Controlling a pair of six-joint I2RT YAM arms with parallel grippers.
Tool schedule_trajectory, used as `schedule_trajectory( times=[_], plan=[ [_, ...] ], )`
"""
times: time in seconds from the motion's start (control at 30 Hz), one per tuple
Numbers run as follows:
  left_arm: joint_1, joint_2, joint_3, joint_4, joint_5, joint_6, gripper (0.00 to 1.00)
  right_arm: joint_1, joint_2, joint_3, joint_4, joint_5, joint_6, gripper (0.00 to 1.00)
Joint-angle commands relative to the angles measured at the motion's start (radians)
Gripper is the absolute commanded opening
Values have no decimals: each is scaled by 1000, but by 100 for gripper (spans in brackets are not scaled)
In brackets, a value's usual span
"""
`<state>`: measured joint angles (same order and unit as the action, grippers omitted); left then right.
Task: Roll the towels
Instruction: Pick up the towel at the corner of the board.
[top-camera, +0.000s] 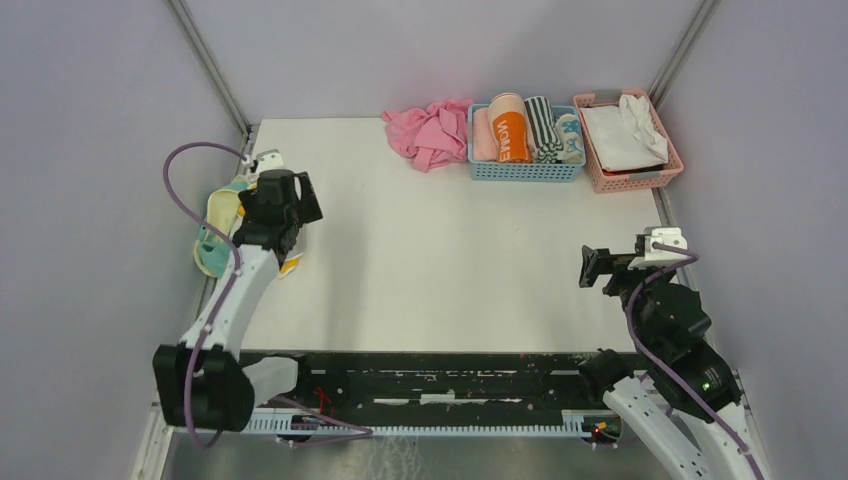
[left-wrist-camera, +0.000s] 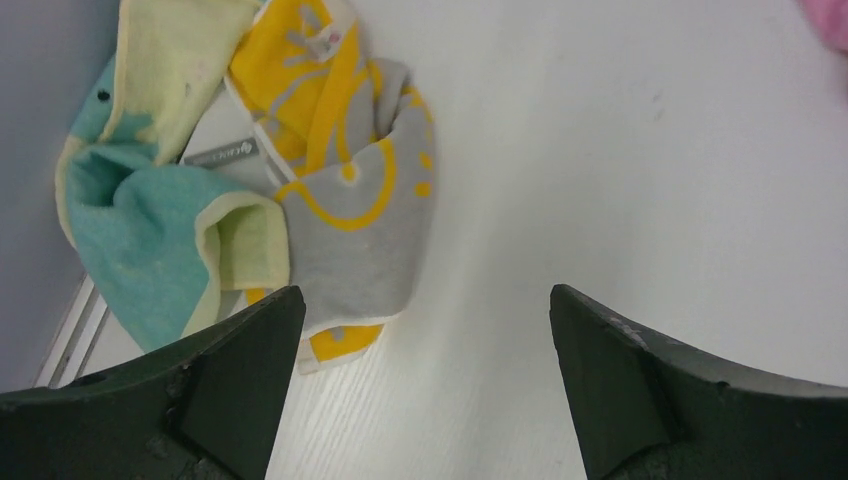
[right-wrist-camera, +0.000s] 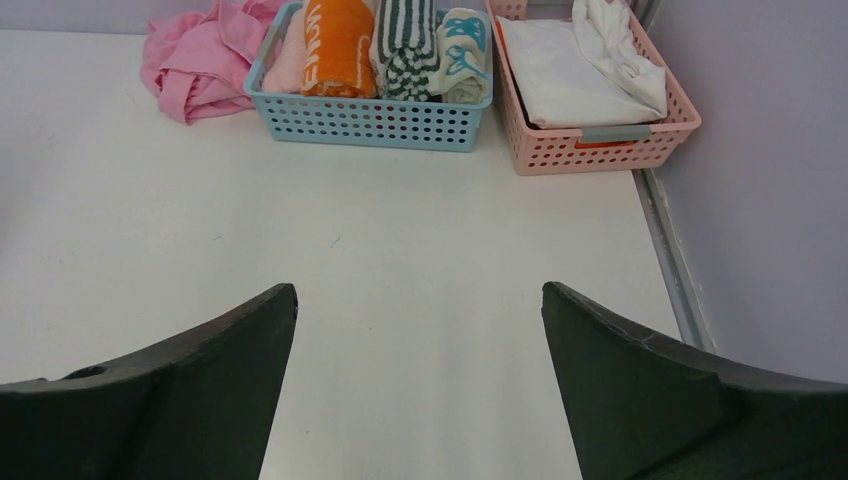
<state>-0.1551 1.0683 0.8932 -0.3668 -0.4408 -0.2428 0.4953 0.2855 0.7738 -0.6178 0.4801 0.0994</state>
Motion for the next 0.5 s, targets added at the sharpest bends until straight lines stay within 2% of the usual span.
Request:
schedule_trajectory(
  times=[0.0, 0.27, 0.37, 0.47],
  plan=[
    [194, 183, 66, -32, 149, -104, 98, -2, -29, -1, 41, -59, -4, 100],
    [249, 512, 201, -29, 130, -106, 92, -2, -68, -8, 43, -83, -1, 100],
    [249, 622, 250, -35, 140, -89, 84, -2, -80, -10, 44, -90, -1, 100],
    [250, 709, 292, -37, 142, -71, 72, -2, -91, -11, 44, -90, -2, 100]
  ],
)
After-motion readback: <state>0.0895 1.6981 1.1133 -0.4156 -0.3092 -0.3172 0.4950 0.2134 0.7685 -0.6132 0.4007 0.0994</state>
